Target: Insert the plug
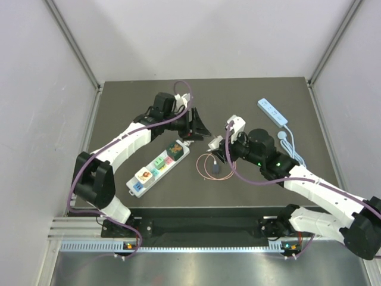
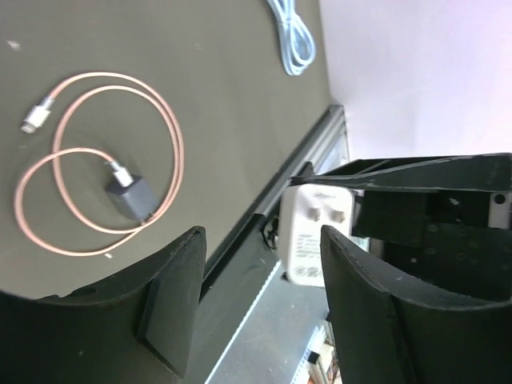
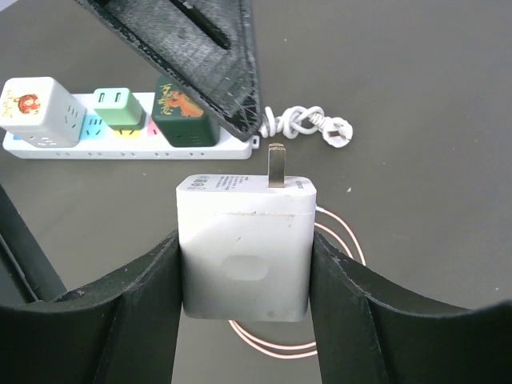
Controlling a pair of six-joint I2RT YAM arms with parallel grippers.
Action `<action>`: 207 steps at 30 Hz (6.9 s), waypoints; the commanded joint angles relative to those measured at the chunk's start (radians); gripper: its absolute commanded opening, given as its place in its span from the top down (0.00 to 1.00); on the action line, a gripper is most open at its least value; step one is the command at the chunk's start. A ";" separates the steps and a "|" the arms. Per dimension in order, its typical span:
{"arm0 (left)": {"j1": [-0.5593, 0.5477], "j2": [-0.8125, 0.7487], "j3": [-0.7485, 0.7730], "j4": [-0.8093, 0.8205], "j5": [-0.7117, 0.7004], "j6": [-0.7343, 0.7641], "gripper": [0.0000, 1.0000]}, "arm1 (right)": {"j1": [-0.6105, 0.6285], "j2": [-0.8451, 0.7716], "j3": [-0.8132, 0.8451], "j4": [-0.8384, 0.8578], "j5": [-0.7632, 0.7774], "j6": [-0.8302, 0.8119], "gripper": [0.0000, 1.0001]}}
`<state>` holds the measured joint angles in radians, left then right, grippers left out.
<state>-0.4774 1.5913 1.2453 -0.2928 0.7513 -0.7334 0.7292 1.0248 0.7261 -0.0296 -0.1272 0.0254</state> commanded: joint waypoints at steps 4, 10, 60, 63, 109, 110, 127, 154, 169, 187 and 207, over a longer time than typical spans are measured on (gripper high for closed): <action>-0.017 -0.004 0.009 0.112 0.083 -0.032 0.34 | 0.039 0.035 0.027 0.108 -0.003 -0.018 1.00; -0.018 -0.007 0.002 0.130 0.111 -0.026 0.34 | 0.049 0.067 0.052 0.108 0.000 -0.018 1.00; -0.043 -0.011 -0.193 1.221 0.191 -0.713 1.00 | -0.277 -0.218 -0.157 0.448 -0.272 0.921 0.11; -0.043 -0.016 -0.196 1.258 0.175 -0.728 1.00 | -0.277 -0.204 -0.186 0.554 -0.282 0.976 0.18; 0.017 -0.025 0.103 0.008 -0.248 0.120 0.01 | -0.485 -0.079 0.300 -0.453 0.173 0.645 1.00; 0.020 -0.031 0.129 -0.059 -0.301 0.173 0.01 | -0.505 -0.051 0.311 -0.472 0.179 0.642 1.00; 0.020 -0.240 -0.076 -0.106 -0.668 0.350 0.01 | -0.703 0.615 0.895 -0.877 0.333 0.717 1.00; 0.022 -0.269 -0.098 -0.126 -0.822 0.321 0.01 | -0.794 1.167 1.405 -1.024 0.270 0.884 1.00; 0.020 -0.274 -0.095 -0.135 -0.857 0.328 0.01 | -0.818 1.215 1.411 -0.984 0.242 0.877 1.00; 0.020 -0.266 -0.090 -0.147 -0.862 0.322 0.02 | -0.820 1.258 1.385 -0.963 0.267 0.867 1.00; 0.020 -0.264 -0.095 -0.154 -0.934 0.342 0.02 | -0.809 1.477 1.466 -0.934 0.207 0.777 1.00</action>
<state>-0.4561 1.3563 1.1423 -0.4480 -0.1555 -0.4080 -0.0853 2.3451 2.2192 -1.0935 0.0841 0.8371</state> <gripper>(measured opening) 0.980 0.365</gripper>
